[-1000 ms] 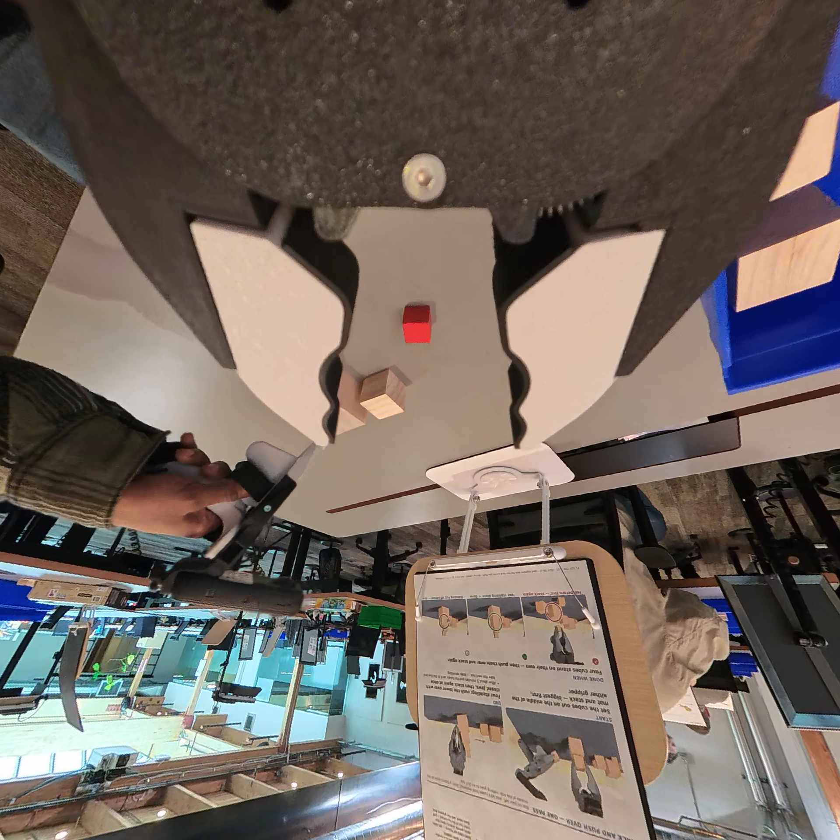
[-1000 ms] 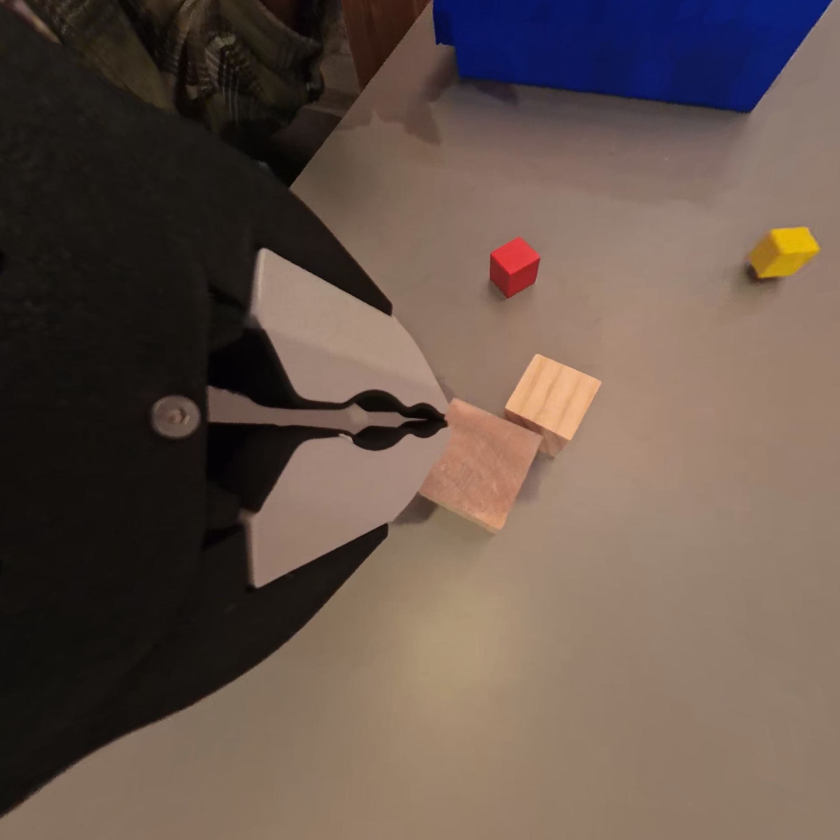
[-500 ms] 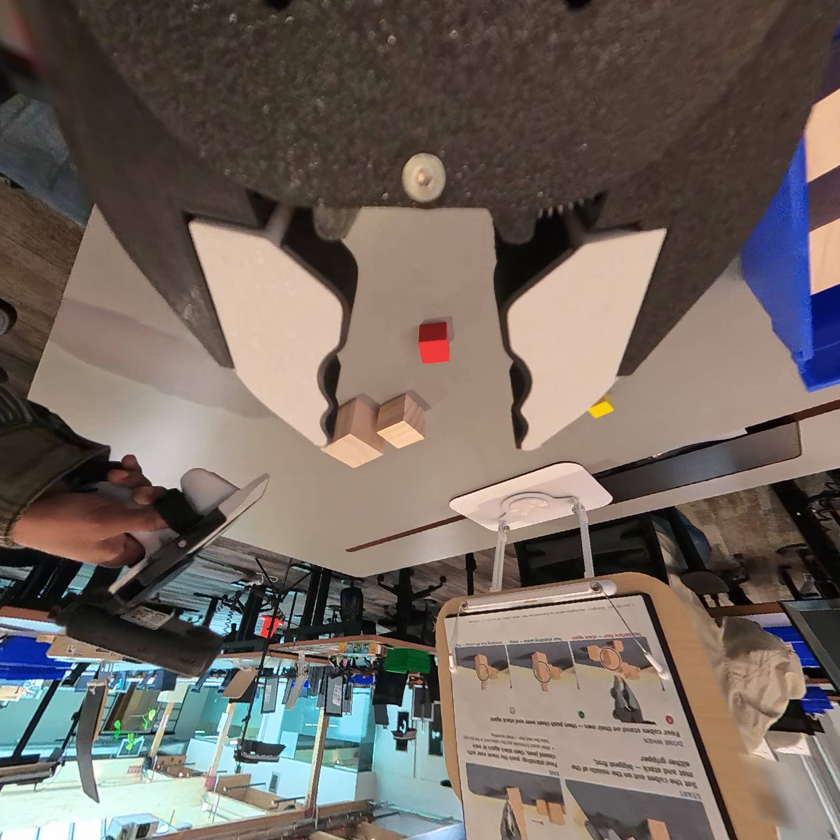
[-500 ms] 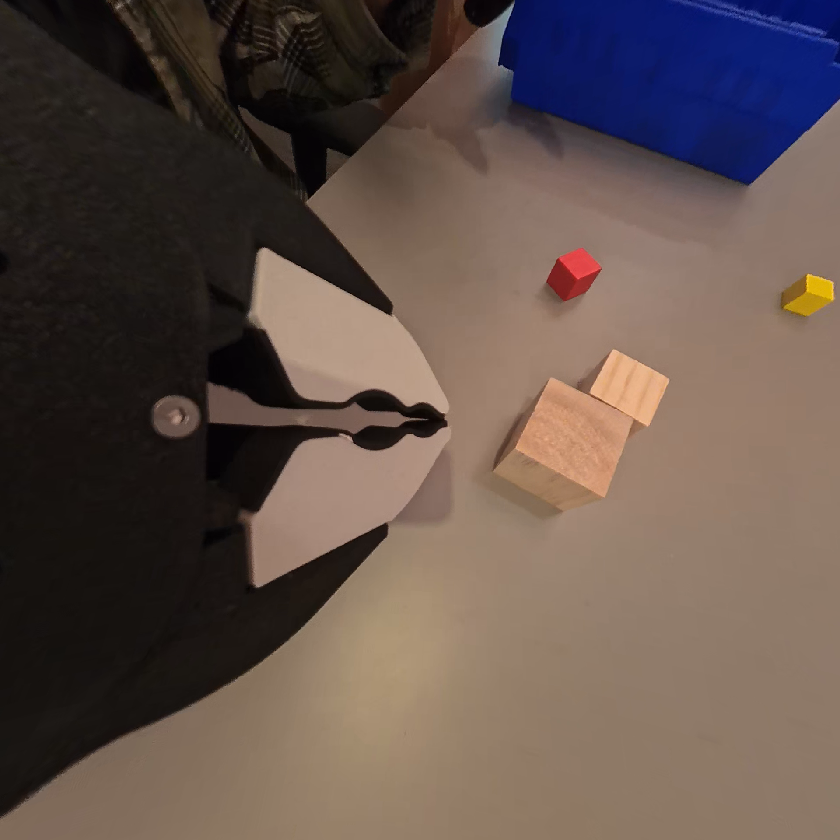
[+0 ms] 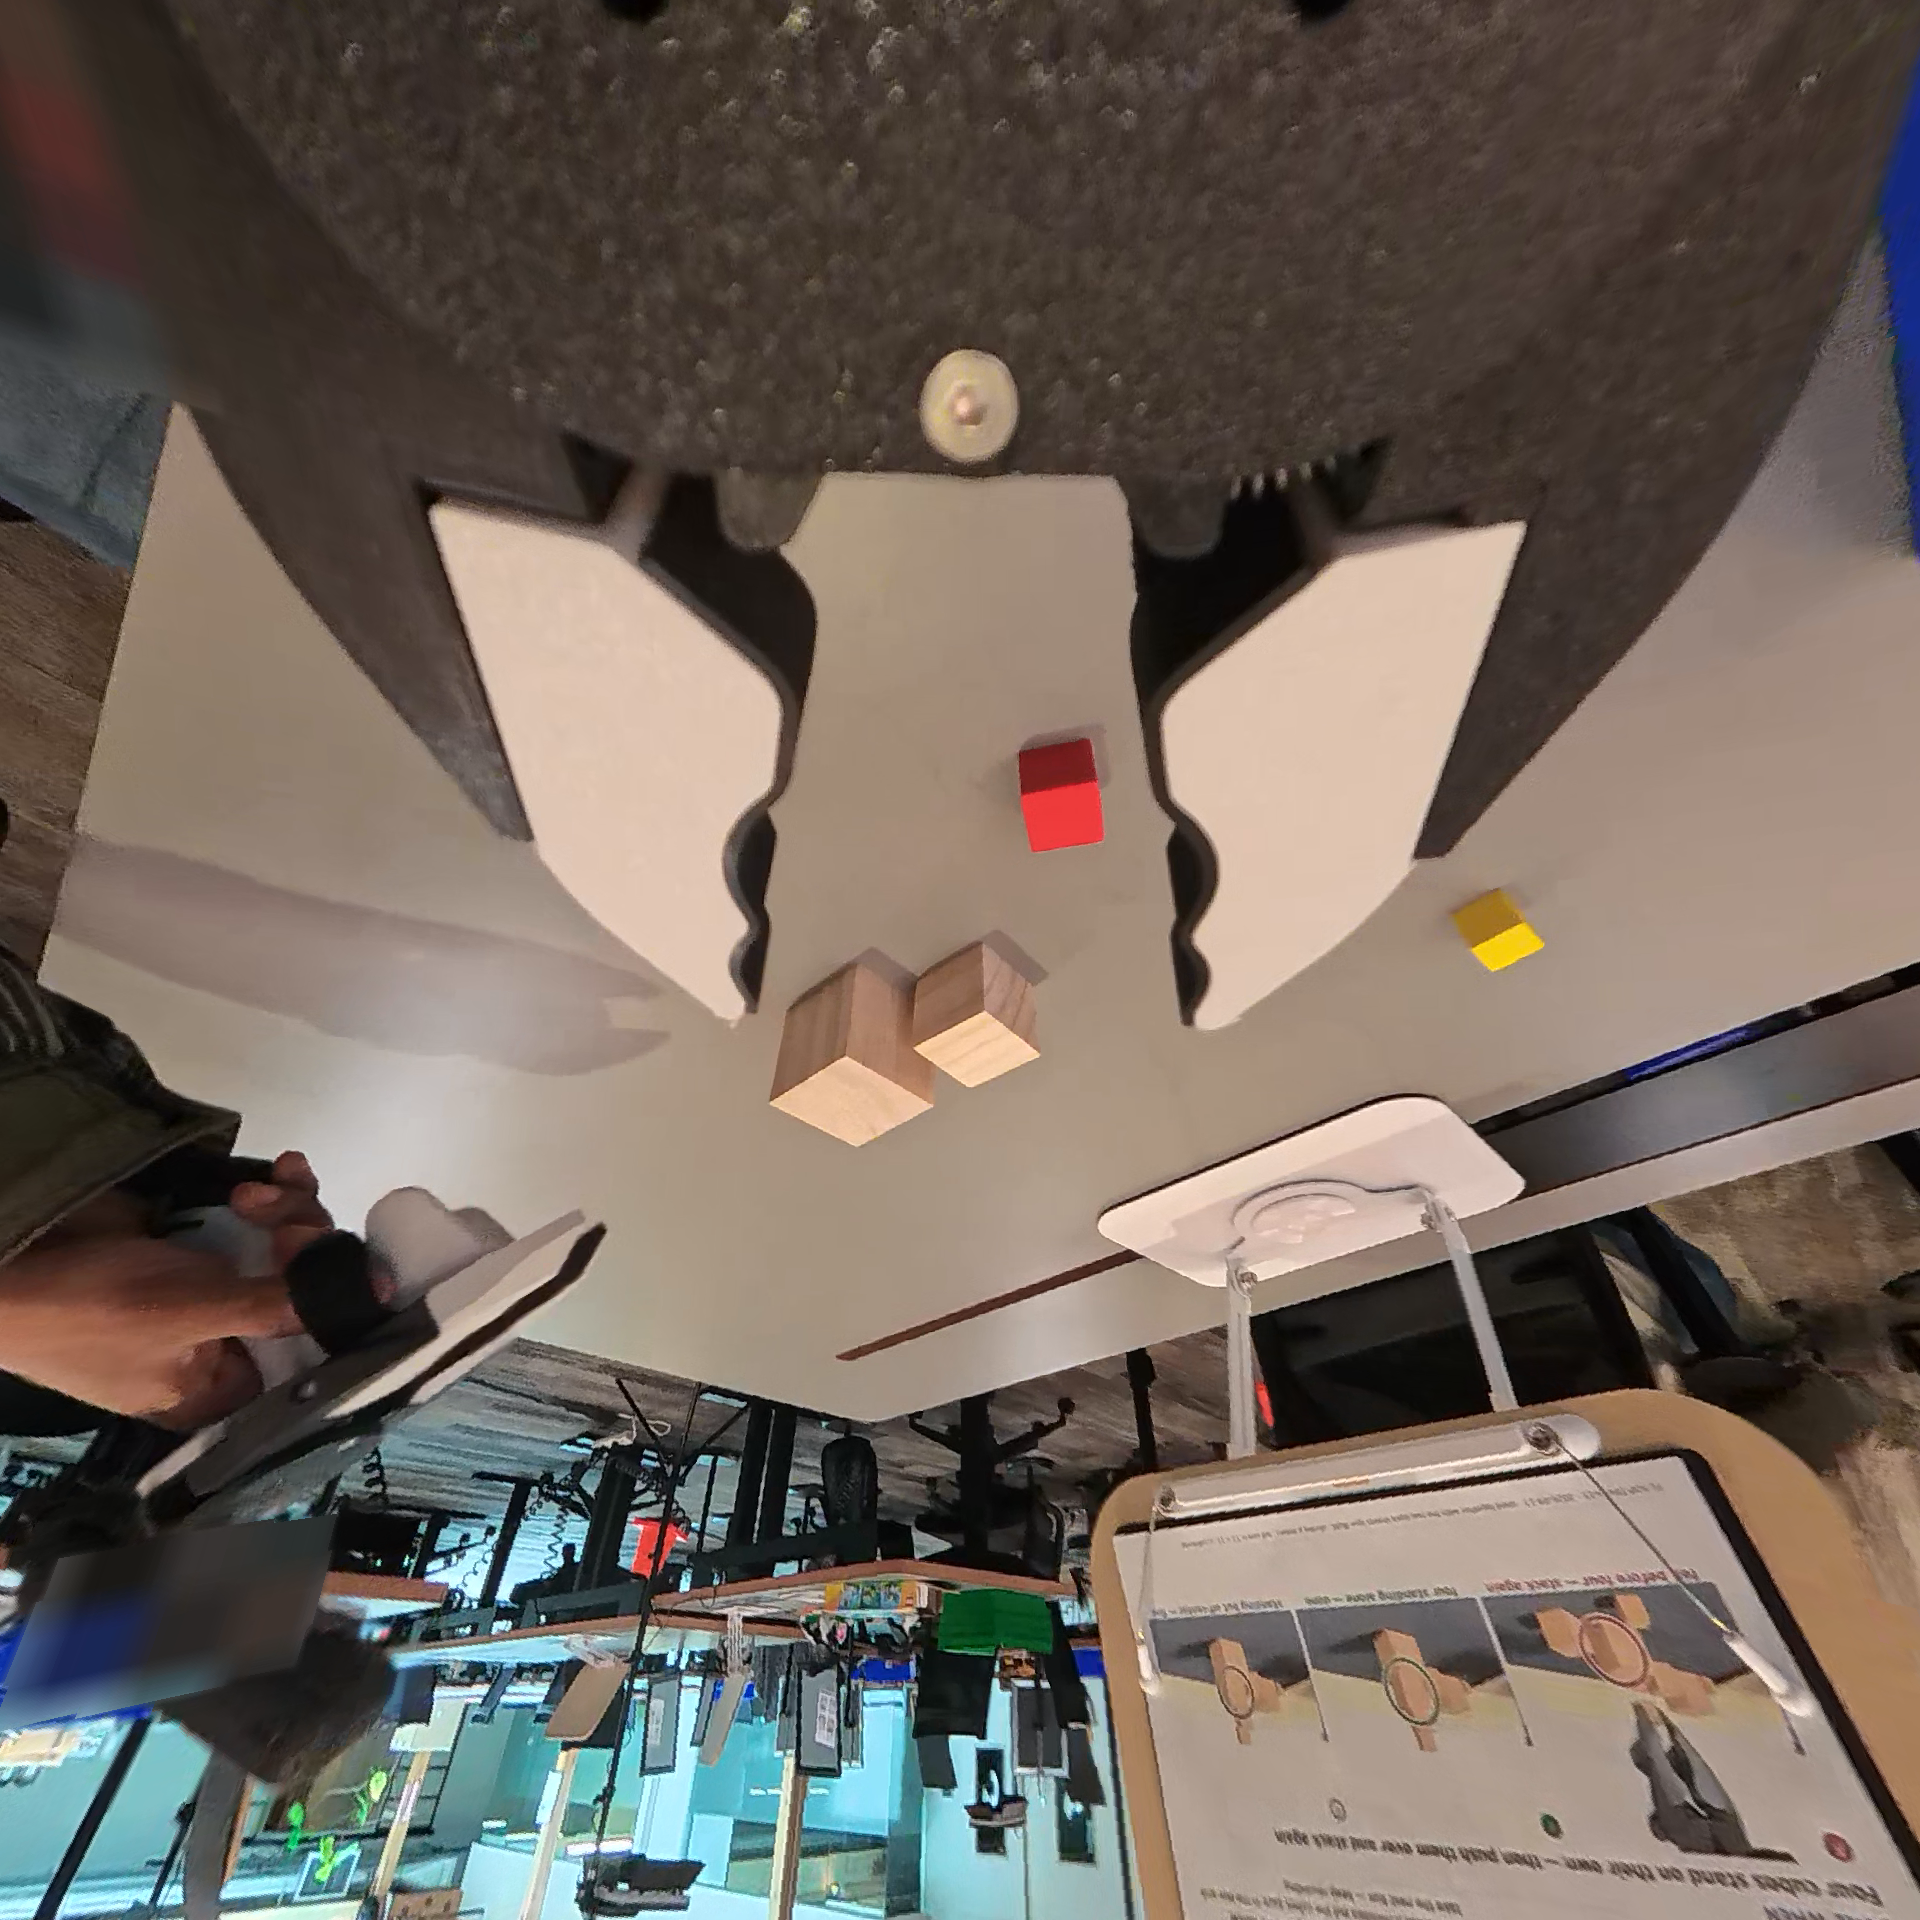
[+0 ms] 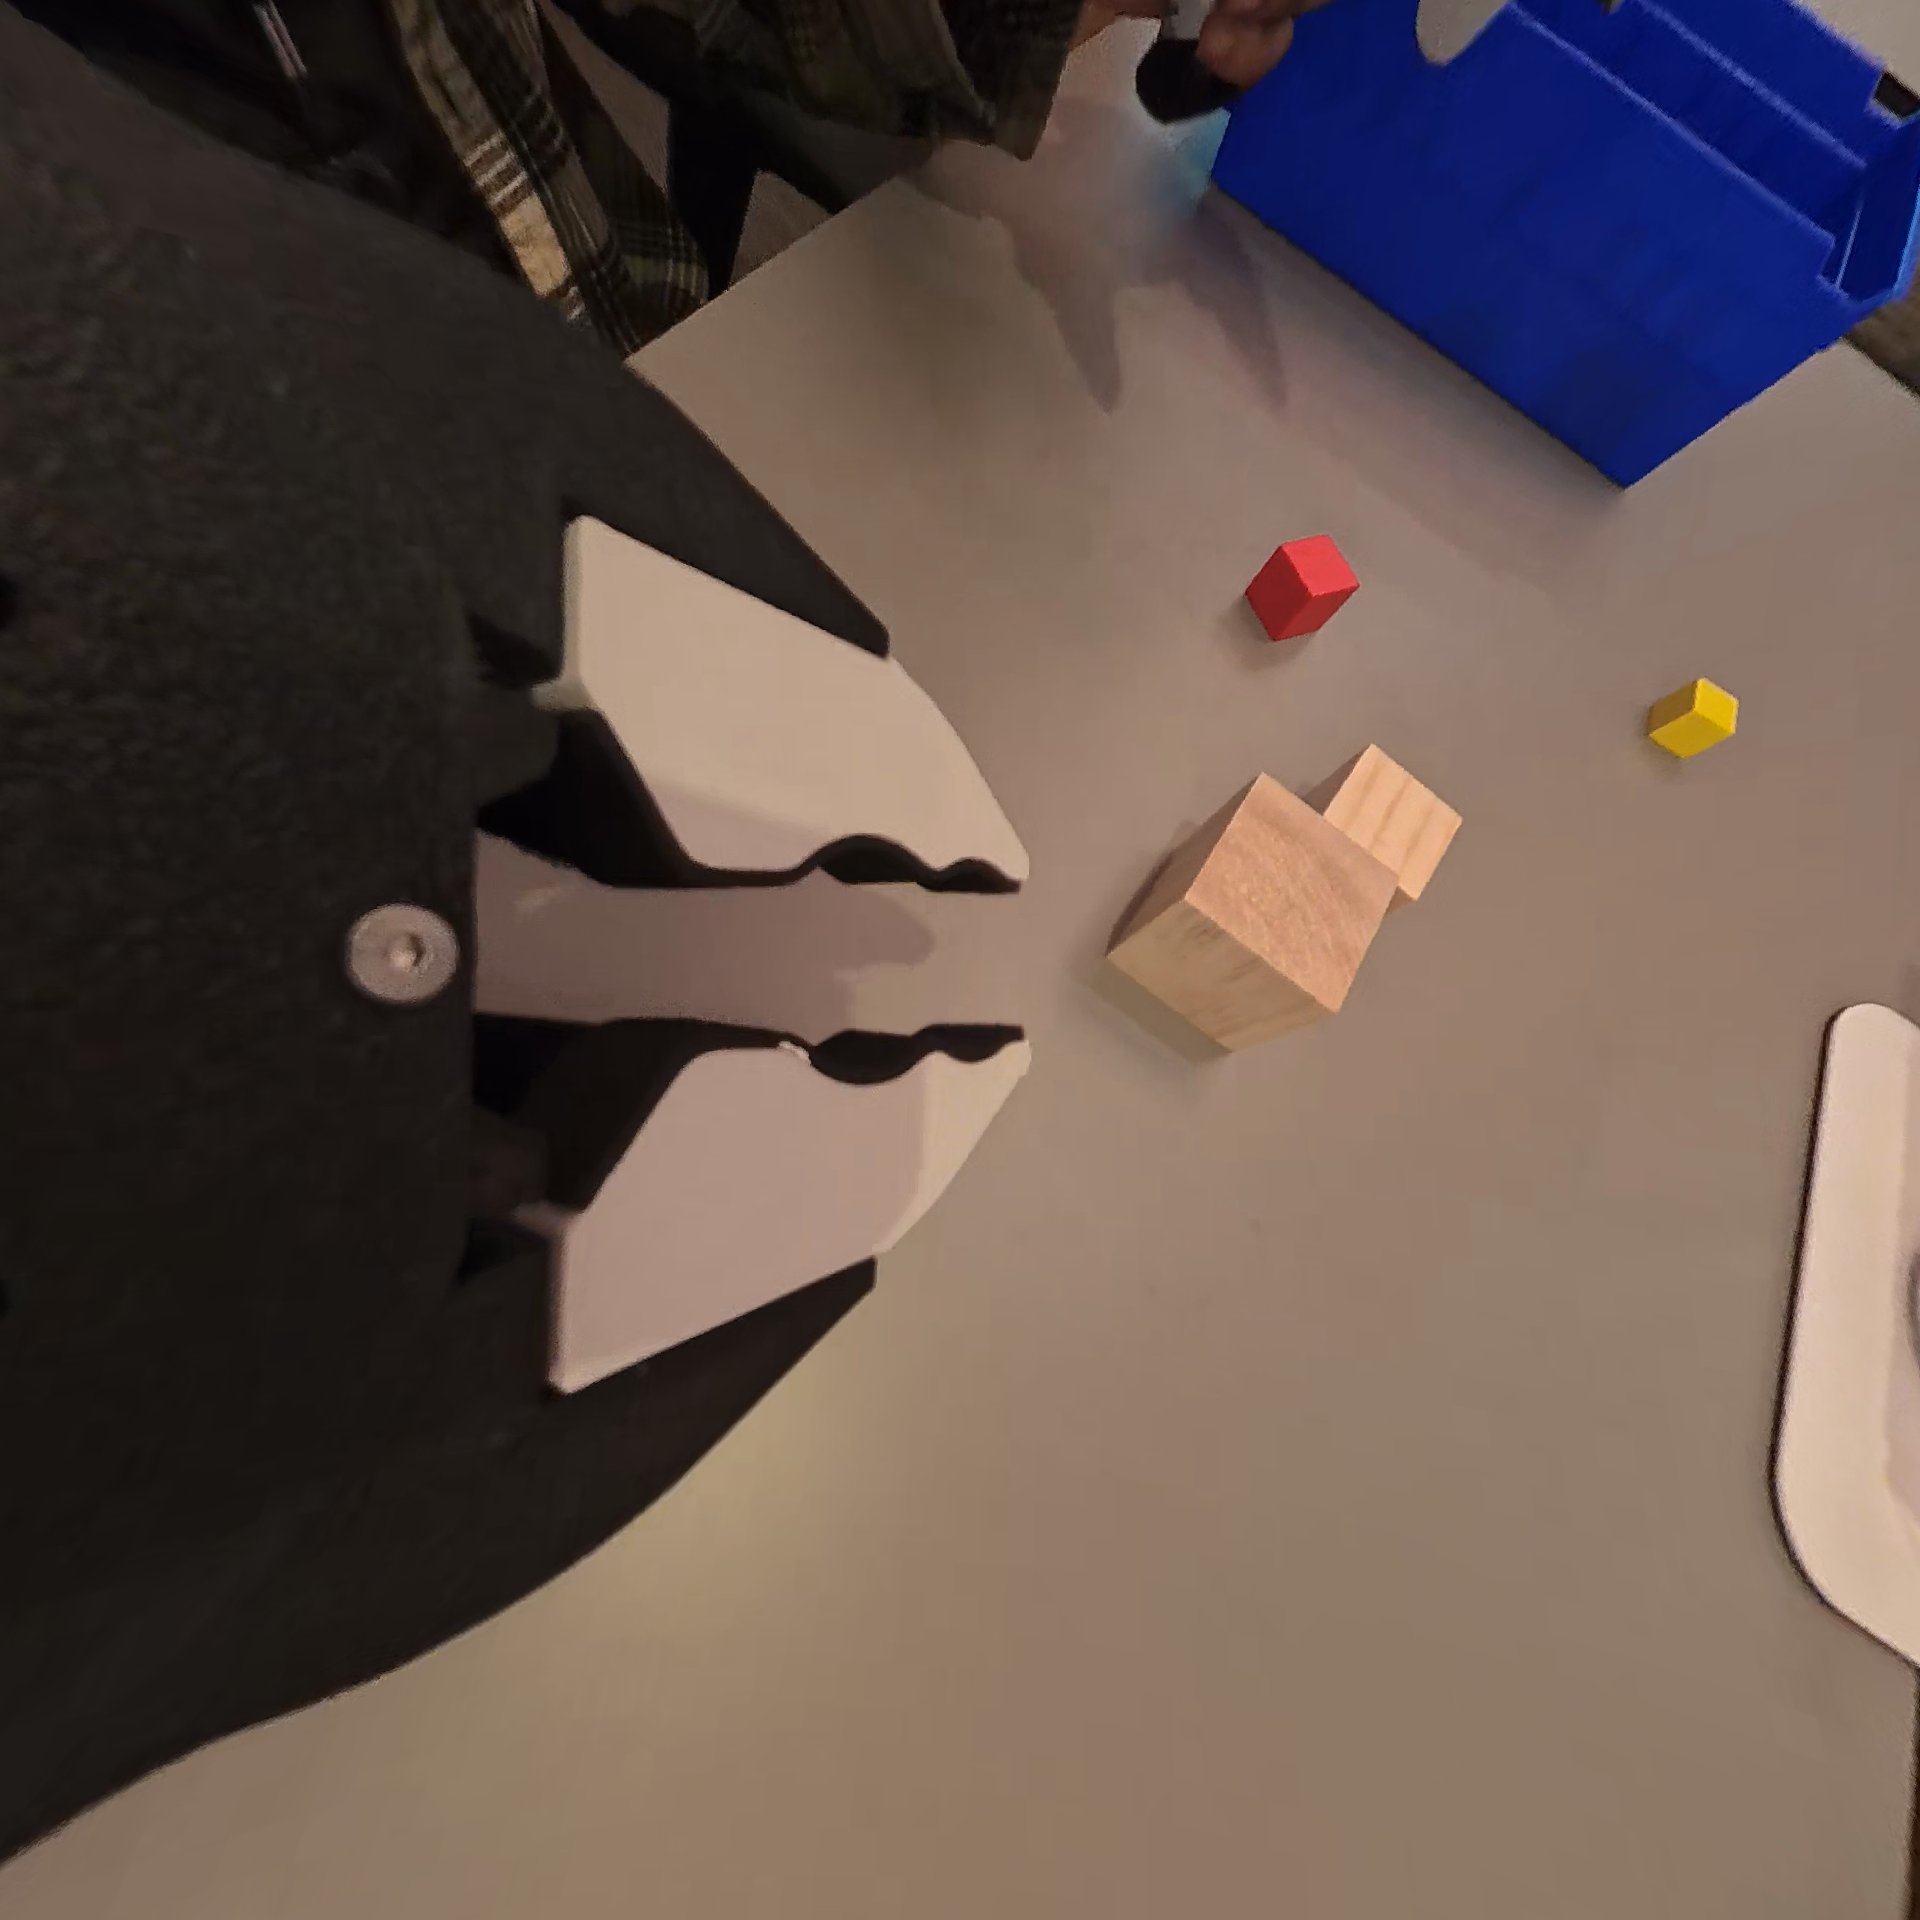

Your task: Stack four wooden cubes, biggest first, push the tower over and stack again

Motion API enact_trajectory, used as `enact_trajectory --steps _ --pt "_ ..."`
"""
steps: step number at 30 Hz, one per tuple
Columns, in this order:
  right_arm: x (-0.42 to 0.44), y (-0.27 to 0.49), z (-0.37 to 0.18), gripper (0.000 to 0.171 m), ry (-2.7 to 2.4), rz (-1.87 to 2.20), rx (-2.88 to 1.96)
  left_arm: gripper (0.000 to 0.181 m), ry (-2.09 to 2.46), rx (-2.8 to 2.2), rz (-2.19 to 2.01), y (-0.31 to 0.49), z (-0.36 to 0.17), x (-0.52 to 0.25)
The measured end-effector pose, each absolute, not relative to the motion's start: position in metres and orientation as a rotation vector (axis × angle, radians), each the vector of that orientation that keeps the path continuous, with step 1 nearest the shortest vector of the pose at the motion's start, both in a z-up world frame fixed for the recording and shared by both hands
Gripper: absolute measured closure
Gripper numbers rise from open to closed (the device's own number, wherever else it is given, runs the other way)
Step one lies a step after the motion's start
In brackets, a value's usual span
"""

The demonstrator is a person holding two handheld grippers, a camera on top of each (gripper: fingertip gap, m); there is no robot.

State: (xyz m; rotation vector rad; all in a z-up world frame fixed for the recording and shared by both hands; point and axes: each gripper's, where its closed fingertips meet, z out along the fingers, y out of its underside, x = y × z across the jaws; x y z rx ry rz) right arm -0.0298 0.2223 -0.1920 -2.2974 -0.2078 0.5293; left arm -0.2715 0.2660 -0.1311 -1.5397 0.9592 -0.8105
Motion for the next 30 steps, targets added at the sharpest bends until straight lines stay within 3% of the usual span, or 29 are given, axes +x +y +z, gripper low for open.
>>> enact_trajectory --steps 13,30 --pt "-0.04 0.203 -0.167 0.083 -0.57 0.44 -2.003 0.103 1.191 -1.516 -0.753 0.276 -0.152 -0.222" --pt "-0.037 0.189 -0.165 0.072 -0.656 0.495 -1.903 0.109 1.895 -1.499 -0.8 0.339 -0.223 -0.154"
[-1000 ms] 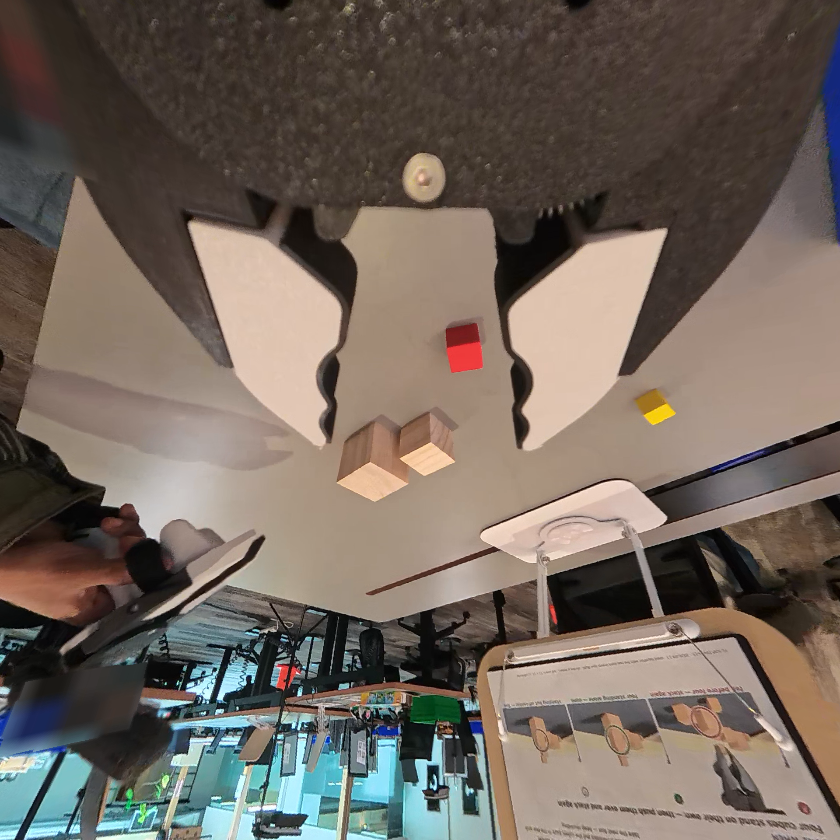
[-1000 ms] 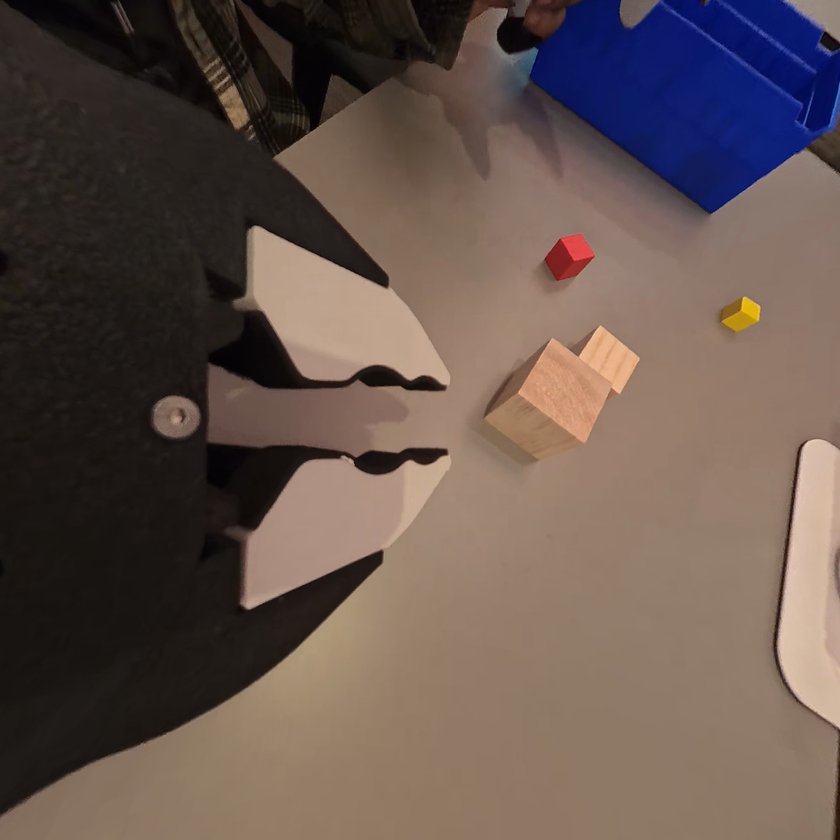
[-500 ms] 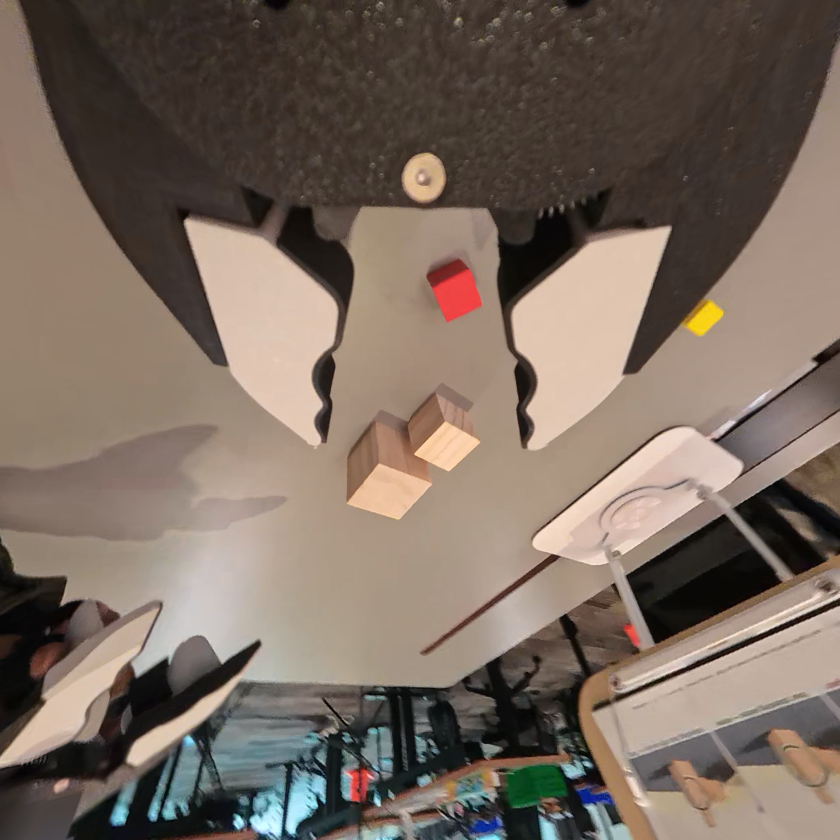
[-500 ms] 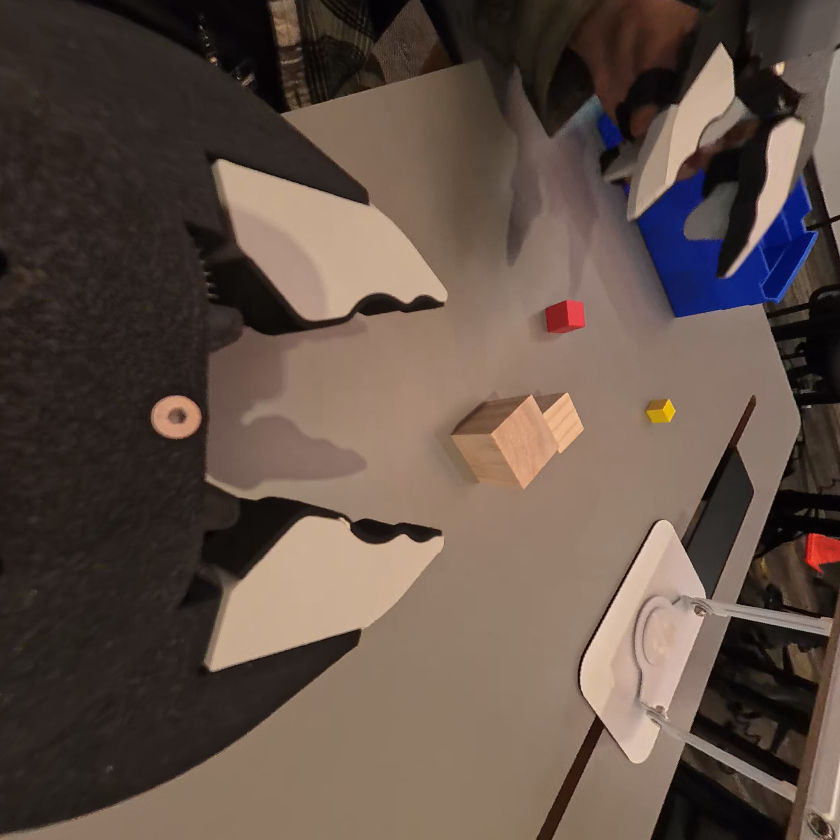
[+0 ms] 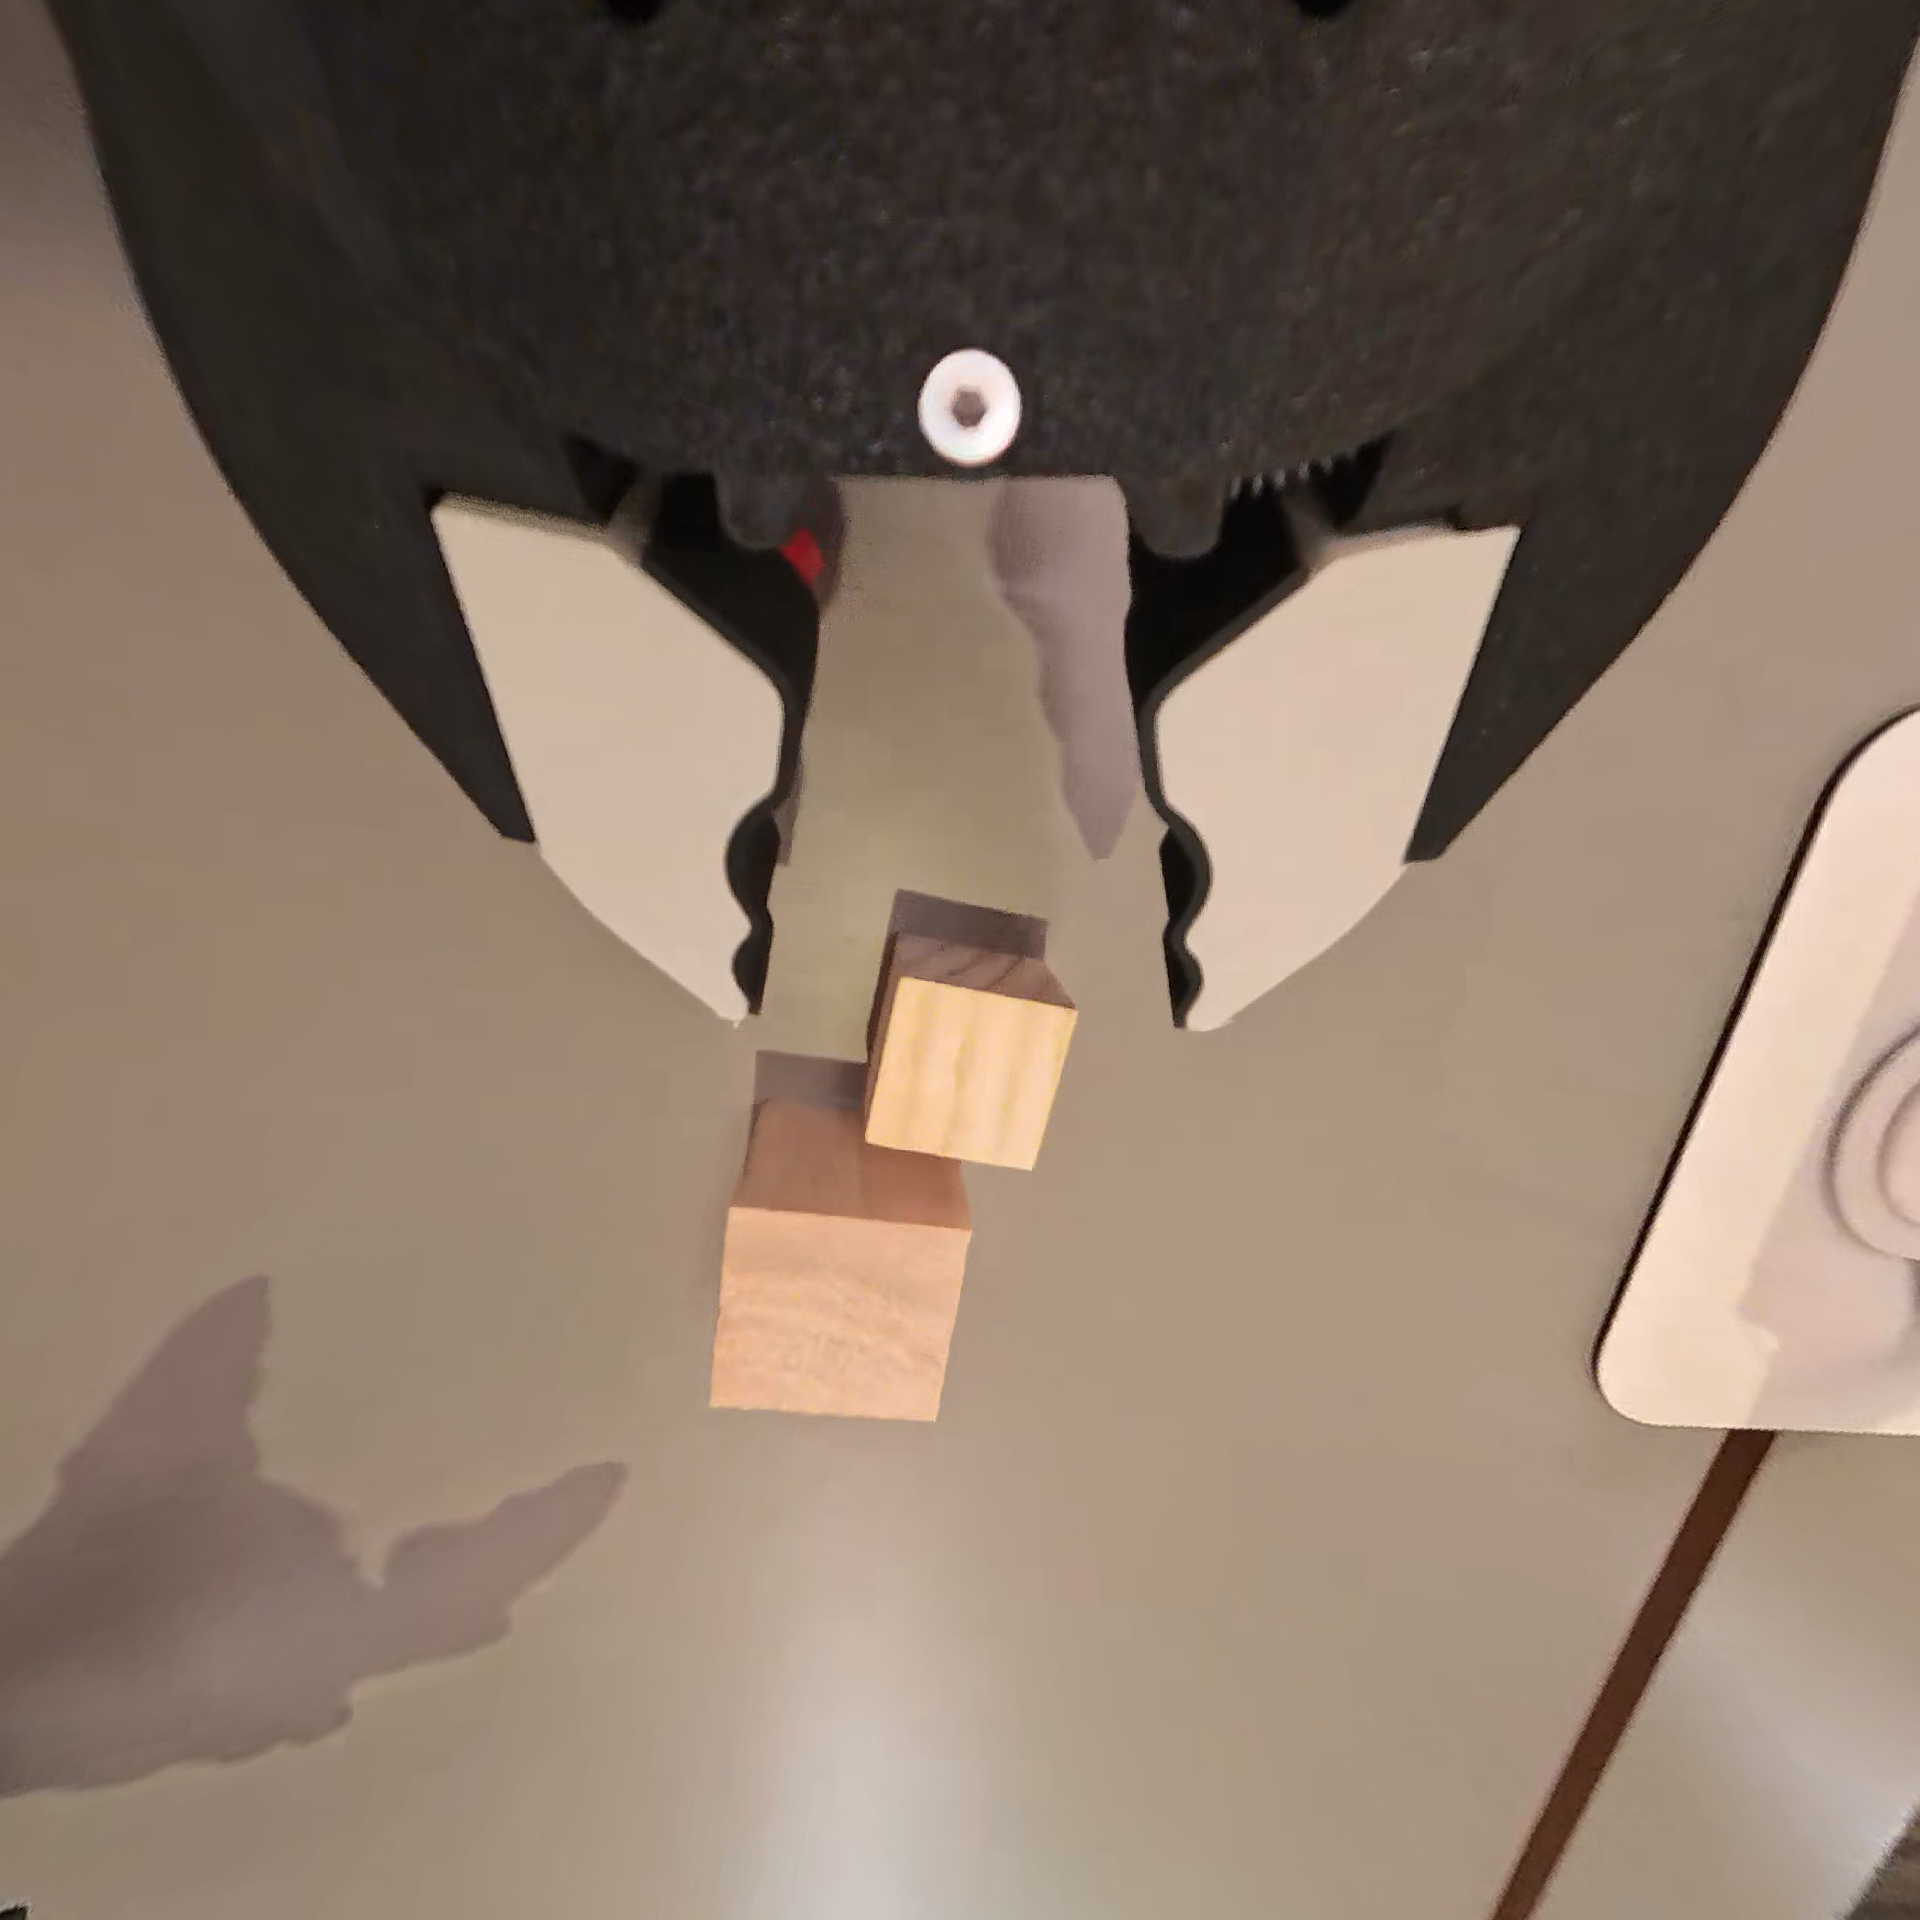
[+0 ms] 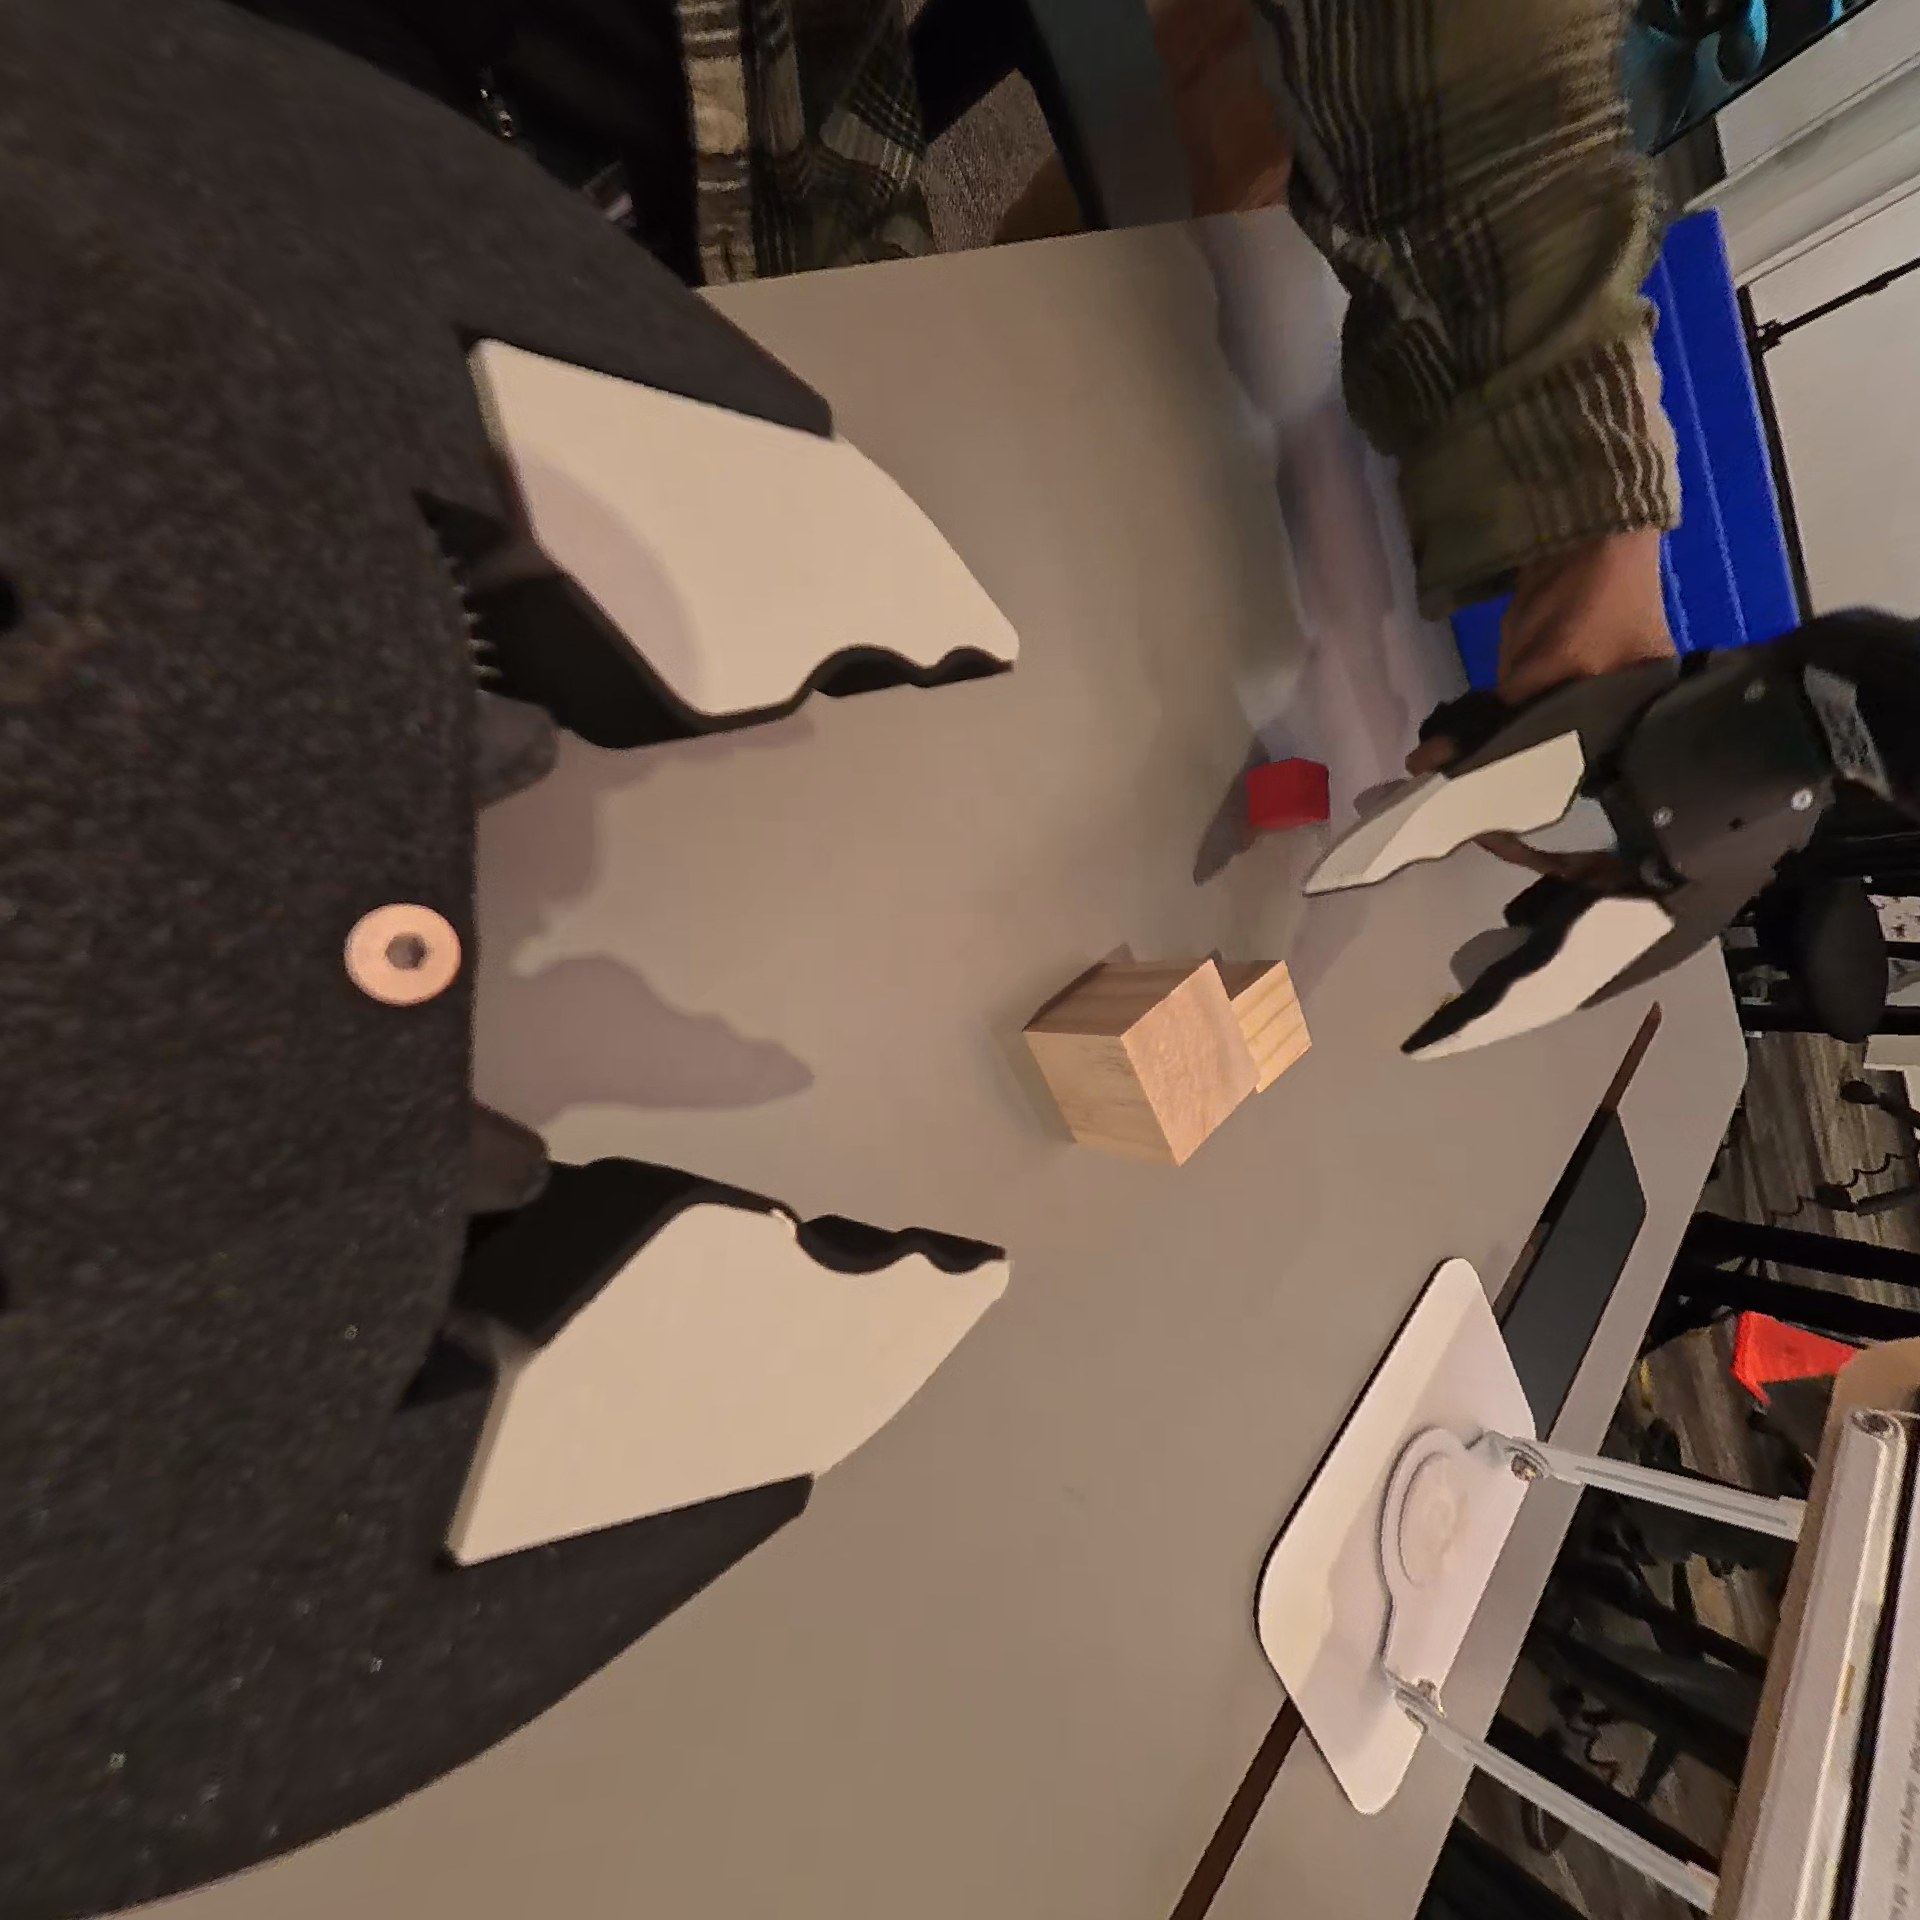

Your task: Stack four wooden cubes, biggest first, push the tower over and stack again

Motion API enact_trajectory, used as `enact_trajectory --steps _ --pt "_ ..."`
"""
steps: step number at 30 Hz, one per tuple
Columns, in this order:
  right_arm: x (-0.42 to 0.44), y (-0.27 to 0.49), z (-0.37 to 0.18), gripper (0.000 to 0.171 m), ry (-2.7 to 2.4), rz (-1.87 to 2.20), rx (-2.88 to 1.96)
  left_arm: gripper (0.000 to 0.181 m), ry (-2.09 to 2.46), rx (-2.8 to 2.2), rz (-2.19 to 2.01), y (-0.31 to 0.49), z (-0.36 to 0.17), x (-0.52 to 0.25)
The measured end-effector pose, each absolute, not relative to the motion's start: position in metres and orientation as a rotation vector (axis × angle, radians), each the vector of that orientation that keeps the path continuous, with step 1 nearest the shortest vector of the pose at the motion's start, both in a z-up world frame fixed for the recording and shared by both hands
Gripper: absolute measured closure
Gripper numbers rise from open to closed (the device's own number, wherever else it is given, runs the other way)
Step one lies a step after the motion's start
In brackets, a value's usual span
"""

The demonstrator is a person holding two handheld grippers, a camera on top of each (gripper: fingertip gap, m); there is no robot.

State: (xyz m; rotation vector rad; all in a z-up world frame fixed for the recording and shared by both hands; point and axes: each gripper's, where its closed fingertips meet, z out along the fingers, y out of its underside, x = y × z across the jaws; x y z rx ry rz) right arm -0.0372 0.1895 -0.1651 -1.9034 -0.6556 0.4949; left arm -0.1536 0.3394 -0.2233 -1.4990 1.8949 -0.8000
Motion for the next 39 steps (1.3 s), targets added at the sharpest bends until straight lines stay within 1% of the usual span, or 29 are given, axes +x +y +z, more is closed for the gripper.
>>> enact_trajectory --steps 6,20,25,27,28,34,39 --pt "-0.038 0.192 -0.174 0.063 -0.666 0.509 -1.931 0.109 1.965 -1.509 -0.799 0.345 -0.238 -0.147" --pt "-0.036 0.193 -0.181 0.062 -0.647 0.558 -1.948 0.111 2.043 -1.514 -0.793 0.343 -0.264 -0.137" --pt "-0.036 0.194 -0.182 0.062 -0.638 0.573 -1.947 0.119 2.039 -1.504 -0.816 0.341 -0.27 -0.134" --pt "-0.037 0.194 -0.184 0.062 -0.639 0.573 -1.953 0.136 2.061 -1.505 -0.818 0.34 -0.274 -0.135" --pt "-0.037 0.194 -0.184 0.062 -0.639 0.572 -1.955 0.137 2.068 -1.503 -0.825 0.34 -0.275 -0.135" --pt "-0.038 0.194 -0.184 0.063 -0.639 0.579 -1.952 0.137 1.987 -1.535 -0.896 0.341 -0.26 -0.134" --pt "-0.037 0.194 -0.183 0.064 -0.649 0.566 -1.953 0.137 1.872 -1.544 -0.934 0.342 -0.23 -0.134"
